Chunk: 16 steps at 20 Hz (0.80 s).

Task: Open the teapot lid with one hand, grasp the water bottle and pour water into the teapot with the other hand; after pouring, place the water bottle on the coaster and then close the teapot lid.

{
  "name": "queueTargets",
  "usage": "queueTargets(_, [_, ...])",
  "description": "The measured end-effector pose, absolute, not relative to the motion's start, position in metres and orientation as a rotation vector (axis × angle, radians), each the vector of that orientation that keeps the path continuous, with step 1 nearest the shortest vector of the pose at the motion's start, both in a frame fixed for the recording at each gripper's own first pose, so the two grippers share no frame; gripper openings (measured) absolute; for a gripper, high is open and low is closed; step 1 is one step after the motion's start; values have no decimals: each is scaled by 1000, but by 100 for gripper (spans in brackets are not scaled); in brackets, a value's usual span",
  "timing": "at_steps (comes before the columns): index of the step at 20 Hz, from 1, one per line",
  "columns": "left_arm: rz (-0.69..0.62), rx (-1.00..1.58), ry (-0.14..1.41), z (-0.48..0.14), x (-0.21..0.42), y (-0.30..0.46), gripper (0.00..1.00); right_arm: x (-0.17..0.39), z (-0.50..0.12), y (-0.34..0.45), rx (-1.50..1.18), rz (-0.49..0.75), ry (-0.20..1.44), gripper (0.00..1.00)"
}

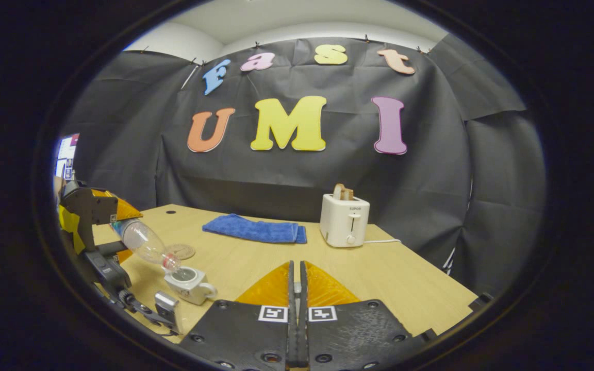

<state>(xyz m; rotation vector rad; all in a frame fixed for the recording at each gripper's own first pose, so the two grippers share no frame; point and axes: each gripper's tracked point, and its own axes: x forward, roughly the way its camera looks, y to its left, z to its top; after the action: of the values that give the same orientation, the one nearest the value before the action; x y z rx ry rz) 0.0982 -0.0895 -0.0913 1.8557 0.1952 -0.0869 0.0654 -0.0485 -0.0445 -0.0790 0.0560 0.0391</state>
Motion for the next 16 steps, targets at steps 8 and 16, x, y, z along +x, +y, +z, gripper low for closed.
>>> queueTargets(8, [-59, 1992, 200, -78, 101, -94, 77, 64, -43, -49, -74, 42, 54, 0])
queueTargets(16, [-30, 2134, 204, -67, 96, -102, 77, 62, -38, -52, -73, 36, 44, 0])
